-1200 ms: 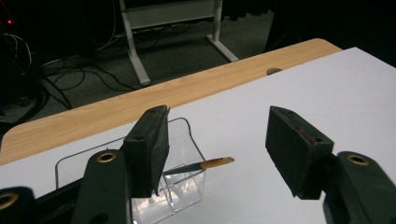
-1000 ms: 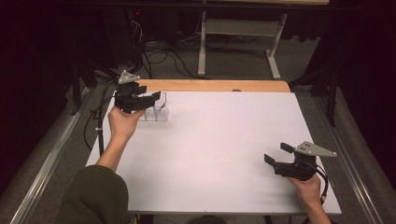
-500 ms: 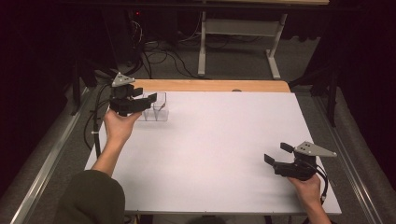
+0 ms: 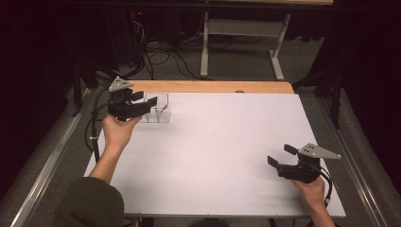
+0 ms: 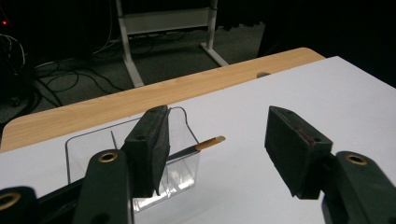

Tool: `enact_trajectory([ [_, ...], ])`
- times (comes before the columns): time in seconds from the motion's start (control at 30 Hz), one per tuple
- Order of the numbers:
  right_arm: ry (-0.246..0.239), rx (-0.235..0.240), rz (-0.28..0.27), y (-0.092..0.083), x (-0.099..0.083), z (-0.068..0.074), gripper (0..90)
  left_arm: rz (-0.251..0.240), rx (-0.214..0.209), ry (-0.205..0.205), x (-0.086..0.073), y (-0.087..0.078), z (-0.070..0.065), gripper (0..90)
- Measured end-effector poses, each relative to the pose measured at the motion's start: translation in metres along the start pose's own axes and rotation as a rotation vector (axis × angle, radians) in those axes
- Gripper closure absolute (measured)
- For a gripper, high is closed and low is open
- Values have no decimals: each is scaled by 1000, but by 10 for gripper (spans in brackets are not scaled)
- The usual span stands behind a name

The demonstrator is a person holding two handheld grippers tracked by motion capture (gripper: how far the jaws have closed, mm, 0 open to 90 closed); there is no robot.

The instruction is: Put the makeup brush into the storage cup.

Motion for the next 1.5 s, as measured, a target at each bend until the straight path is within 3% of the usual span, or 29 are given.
enact_trajectory([
  [1.5,1,6,6,1,0,1,167,-48,-30,-3,-16,-30,-8,398],
])
Point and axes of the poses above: each handheld gripper's, and its own axes: y roughly forward along the jaws, x roughly out of its top, z roughly to its left, the point moved 5 cm from there along y, roughly forward along the jaws, and after that the axes turned 1 degree about -y, right-handed, at the moved point
